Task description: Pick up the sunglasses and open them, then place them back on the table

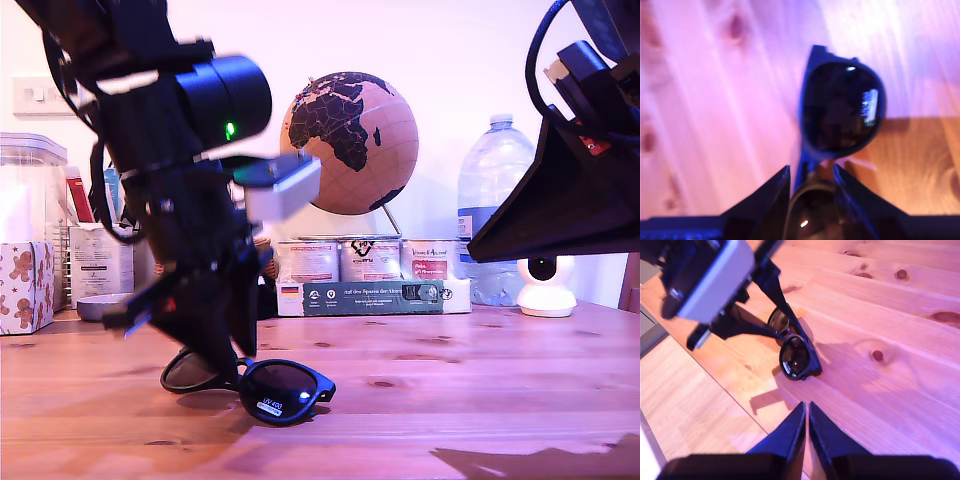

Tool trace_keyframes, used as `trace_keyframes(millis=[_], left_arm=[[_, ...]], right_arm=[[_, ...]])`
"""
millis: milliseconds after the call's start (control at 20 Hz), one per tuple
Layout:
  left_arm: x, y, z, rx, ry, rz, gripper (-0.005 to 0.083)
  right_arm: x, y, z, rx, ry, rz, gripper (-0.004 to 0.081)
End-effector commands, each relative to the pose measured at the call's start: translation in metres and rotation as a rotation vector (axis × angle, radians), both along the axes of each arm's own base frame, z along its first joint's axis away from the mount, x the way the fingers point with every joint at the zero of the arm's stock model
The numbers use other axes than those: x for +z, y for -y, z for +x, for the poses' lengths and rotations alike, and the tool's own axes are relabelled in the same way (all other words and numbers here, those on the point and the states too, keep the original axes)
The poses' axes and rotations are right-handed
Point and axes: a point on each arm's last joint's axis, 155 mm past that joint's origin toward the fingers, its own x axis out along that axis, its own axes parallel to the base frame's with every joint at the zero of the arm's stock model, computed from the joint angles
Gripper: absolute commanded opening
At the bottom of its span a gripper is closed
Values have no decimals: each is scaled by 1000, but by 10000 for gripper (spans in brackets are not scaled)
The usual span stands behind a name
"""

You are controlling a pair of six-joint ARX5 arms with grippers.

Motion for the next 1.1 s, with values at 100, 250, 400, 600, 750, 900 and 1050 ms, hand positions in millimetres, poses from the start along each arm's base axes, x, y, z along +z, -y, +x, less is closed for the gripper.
trace_keyframes(millis=[100, 250, 400, 600, 750, 900, 1050], left_arm=[[-10, 1, -2, -9, -14, 11, 202], [-10, 1, -2, -10, -14, 9, 122], [-10, 1, -3, -10, -15, 10, 87], [-10, 2, -4, -13, -14, 12, 86], [-9, 0, -2, -11, 14, 41, 37], [-9, 1, -3, -14, 24, 52, 37], [-8, 0, -1, -10, 45, 72, 37]], right_arm=[[-5, 0, -3, 19, 14, -20, -12], [-5, 0, -2, 19, 15, -19, -12], [-5, -1, -2, 19, 15, -19, -12], [-5, -1, -2, -6, -21, 8, -12], [4, -2, 1, -59, -85, 77, -12], [20, -6, 8, -84, -125, 105, -11], [23, -8, 11, -91, -194, 57, -10]])
